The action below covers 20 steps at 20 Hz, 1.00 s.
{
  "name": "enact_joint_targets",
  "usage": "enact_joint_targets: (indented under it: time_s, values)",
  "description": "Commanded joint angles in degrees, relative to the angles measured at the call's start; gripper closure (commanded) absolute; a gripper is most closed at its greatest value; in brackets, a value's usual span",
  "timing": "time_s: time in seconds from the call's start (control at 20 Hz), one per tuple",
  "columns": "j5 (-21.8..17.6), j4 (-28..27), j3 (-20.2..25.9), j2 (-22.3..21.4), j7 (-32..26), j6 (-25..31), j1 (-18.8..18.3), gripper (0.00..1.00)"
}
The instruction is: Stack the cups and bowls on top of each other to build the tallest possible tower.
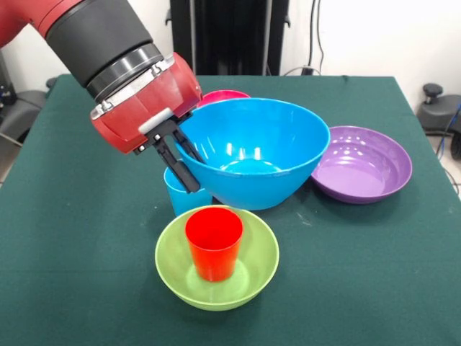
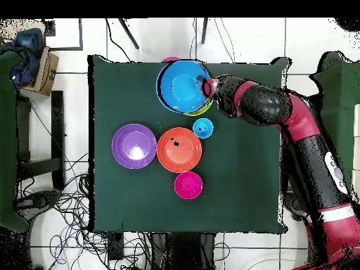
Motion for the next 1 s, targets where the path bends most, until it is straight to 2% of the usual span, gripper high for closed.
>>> enact_joint_targets:
  time_s: [0.05, 0.45, 1.0]
  values:
    - [-1.94, -5.7, -1.29, -0.33, -20.35, 7.29, 2.99, 1.0]
    - [0.16, -7.68, -1.24, -2.59, -20.84, 11.71, 3.2, 1.0]
    - [-0.22, -9.83, -1.02, -1.21, -21.85, 12.41, 3.49, 1.0]
